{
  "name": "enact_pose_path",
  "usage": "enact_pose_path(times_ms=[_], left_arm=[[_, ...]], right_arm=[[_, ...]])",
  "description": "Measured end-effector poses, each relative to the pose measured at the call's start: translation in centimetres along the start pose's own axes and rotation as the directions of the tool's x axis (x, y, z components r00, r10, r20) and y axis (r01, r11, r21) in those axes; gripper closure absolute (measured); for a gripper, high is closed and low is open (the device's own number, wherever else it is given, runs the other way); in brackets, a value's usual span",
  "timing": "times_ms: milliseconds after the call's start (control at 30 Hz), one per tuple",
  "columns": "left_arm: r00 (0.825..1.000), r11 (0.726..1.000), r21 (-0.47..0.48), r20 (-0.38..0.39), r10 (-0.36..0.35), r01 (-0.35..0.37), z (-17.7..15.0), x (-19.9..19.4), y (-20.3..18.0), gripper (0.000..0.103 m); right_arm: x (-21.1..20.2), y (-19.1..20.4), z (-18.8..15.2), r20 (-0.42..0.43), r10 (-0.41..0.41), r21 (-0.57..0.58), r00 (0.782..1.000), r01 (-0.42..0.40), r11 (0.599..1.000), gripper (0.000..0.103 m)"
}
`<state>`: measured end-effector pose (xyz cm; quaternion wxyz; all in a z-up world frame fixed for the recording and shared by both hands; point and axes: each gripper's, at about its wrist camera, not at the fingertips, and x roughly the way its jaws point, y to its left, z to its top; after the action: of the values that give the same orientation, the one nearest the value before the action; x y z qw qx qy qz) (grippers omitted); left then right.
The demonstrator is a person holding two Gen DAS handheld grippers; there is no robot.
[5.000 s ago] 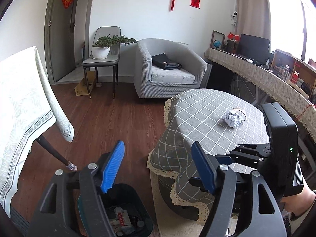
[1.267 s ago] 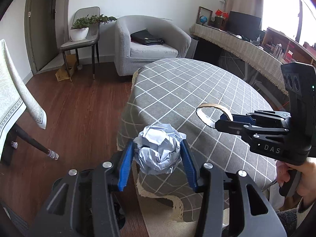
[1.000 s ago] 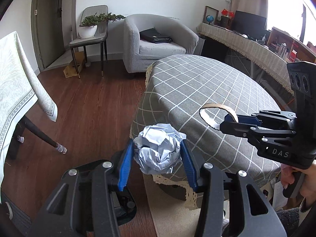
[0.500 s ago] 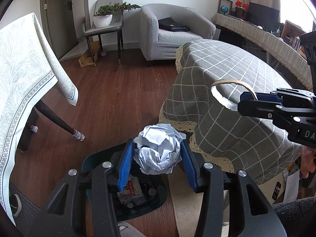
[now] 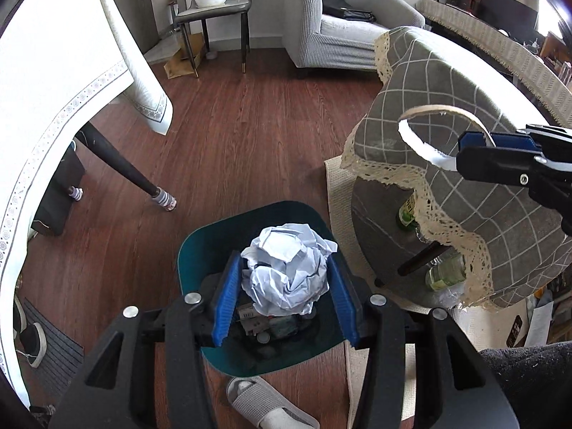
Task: Collect trash
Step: 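Carry the paper and cardboard roll over the teal bin and open both grippers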
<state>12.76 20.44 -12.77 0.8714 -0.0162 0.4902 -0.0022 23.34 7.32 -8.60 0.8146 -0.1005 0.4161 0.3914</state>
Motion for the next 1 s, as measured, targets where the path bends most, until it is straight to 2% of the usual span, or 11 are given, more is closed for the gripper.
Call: enact_pose_path(times_ms=[333, 433, 467, 700, 1000], left_arm=[[0.994, 1.000, 0.005, -0.107, 0.014, -0.013, -2.6, 3.0, 2.3, 0.050], [0.993, 1.000, 0.004, -0.113, 0.019, -0.019, -3.0, 3.1, 2.9, 0.040], [0.993, 1.000, 0.006, -0.112, 0.023, -0.023, -3.1, 3.1, 3.0, 0.036], [0.997, 1.000, -0.015, -0.075, 0.025, -0.026, -3.1, 1.8, 4.6, 0.036], [0.999, 0.997, -0.064, 0.022, 0.034, -0.032, -2.2, -1.5, 6.0, 0.036]], right_arm=[[3.7, 2.5, 0.9, -0.060, 0.028, -0.022, 0.998, -0.029, 0.999, 0.082], [4.7, 3.1, 1.2, -0.077, 0.037, -0.022, 0.996, -0.039, 0.999, 0.082], [5.0, 3.3, 1.3, -0.084, 0.039, -0.023, 0.996, -0.041, 0.999, 0.082], [7.8, 4.1, 1.6, -0.135, 0.039, -0.033, 0.990, -0.043, 0.998, 0.082], [11.4, 4.6, 0.6, -0.224, 0.022, -0.045, 0.974, -0.033, 0.998, 0.082]])
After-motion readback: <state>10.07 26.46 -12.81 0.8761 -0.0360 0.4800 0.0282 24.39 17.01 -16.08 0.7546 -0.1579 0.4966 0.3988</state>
